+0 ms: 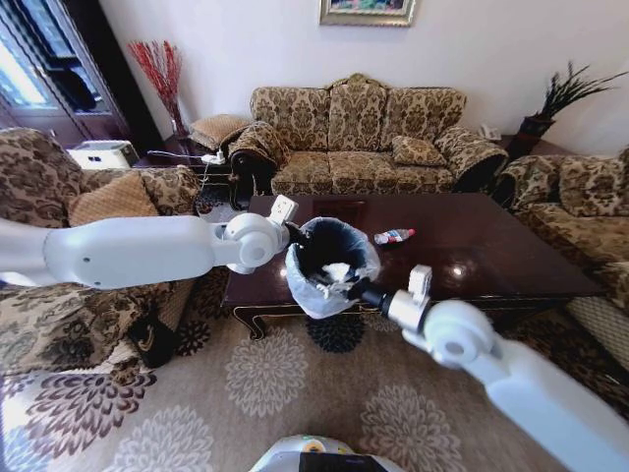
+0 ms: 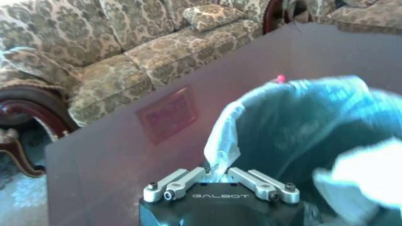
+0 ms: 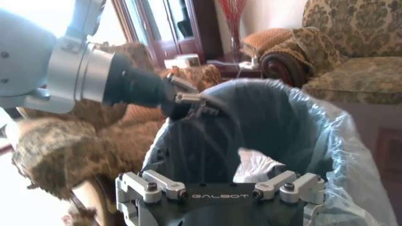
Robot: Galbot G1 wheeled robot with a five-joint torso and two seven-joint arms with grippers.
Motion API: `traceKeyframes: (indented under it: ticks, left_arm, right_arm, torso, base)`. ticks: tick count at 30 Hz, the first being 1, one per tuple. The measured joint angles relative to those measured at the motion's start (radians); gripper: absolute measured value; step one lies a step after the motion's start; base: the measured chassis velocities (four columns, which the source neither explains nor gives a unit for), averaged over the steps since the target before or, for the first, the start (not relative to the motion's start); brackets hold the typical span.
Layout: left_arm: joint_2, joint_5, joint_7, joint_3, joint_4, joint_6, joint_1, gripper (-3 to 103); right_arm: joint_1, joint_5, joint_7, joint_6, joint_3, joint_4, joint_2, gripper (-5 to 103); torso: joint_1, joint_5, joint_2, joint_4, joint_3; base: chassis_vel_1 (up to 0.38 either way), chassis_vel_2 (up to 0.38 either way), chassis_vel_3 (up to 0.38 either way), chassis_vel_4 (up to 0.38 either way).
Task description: Move to the front of the table and place the trash on the table into the trash bin.
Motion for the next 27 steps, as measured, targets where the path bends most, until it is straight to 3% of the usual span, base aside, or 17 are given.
traceKeyframes:
  ticks: [1,3,4,14,16,17,18,21,22,23,26,27]
  left_arm:
    - [0.0,0.0,0.0,0.0,0.0,0.0,0.0,0]
    - [0.03,0.018,0.014,-0.034,0.015,0.001,0.043,0]
    - [0.043,0.026,0.018,-0.056,0.017,0.004,0.069,0]
    - [0.035,0.038,0.016,-0.094,-0.011,0.007,0.111,0]
    - [0.032,0.038,0.012,-0.098,-0.017,0.007,0.111,0]
    - [0.03,0.038,0.011,-0.099,-0.021,0.007,0.111,0]
    - [0.03,0.038,0.011,-0.099,-0.021,0.007,0.111,0]
    - [0.014,0.037,0.005,-0.099,-0.032,0.007,0.113,0]
    - [-0.006,0.036,0.002,-0.095,-0.04,0.008,0.113,0]
    - [-0.006,0.036,0.002,-0.095,-0.04,0.008,0.113,0]
    - [-0.068,0.041,-0.005,-0.079,-0.05,0.022,0.113,0]
    - [-0.068,0.041,-0.005,-0.079,-0.05,0.022,0.113,0]
  right_arm:
    - [0.0,0.0,0.0,0.0,0.0,0.0,0.0,100]
    - [0.028,0.003,0.001,-0.021,0.01,0.014,-0.088,100]
    - [0.058,0.002,0.002,-0.027,0.009,0.016,-0.129,100]
    - [0.244,0.085,0.002,-0.1,-0.024,0.031,-0.196,100]
    - [0.232,0.085,0.002,-0.063,-0.021,0.04,-0.198,100]
    - [0.217,0.073,0.002,-0.01,-0.01,0.046,-0.196,100]
    - [0.217,0.073,0.002,-0.01,-0.01,0.046,-0.196,100]
    - [0.173,-0.004,0.002,0.097,0.024,0.053,-0.176,100]
    - [0.15,-0.069,0.002,0.153,0.046,0.039,-0.147,100]
    - [0.15,-0.069,0.002,0.153,0.046,0.039,-0.147,100]
    - [0.011,-0.195,0.002,0.244,0.247,-0.052,-0.059,100]
    - [0.011,-0.195,0.002,0.244,0.247,-0.052,-0.059,100]
  torso:
    - [0.0,0.0,0.0,0.0,0.0]
    - [0.0,-0.0012,0.0,-0.0015,0.0]
    - [0.0,0.0003,0.0,-0.0023,0.0]
    - [0.0,-0.0004,0.0,-0.001,0.0]
    - [0.0,-0.0001,0.0,-0.0007,0.0]
    - [0.0,-0.0001,0.0,-0.0011,0.0]
    - [0.0,-0.0001,0.0,-0.0011,0.0]
    - [0.0,0.0,0.0,-0.0021,0.0]
    - [0.0,0.0002,0.0,-0.0024,0.0]
    - [0.0,0.0002,0.0,-0.0024,0.0]
    - [0.0,-0.0005,0.0,-0.0007,0.0]
    - [0.0,-0.0005,0.0,-0.0007,0.0]
  base:
    - [0.0,0.0,0.0,0.0]
    - [0.0,0.0,0.0,0.0]
    - [0.0,0.0,0.0,0.0]
    - [0.0,0.0,0.0,0.0]
    - [0.0,0.0,0.0,0.0]
    - [0.0,0.0,0.0,0.0]
    - [0.0,0.0,0.0,0.0]
    - [0.0,0.0,0.0,0.0]
    - [0.0,0.0,0.0,0.0]
    - [0.0,0.0,0.0,0.0]
    - [0.0,0.0,0.0,0.0]
    - [0.0,0.0,0.0,0.0]
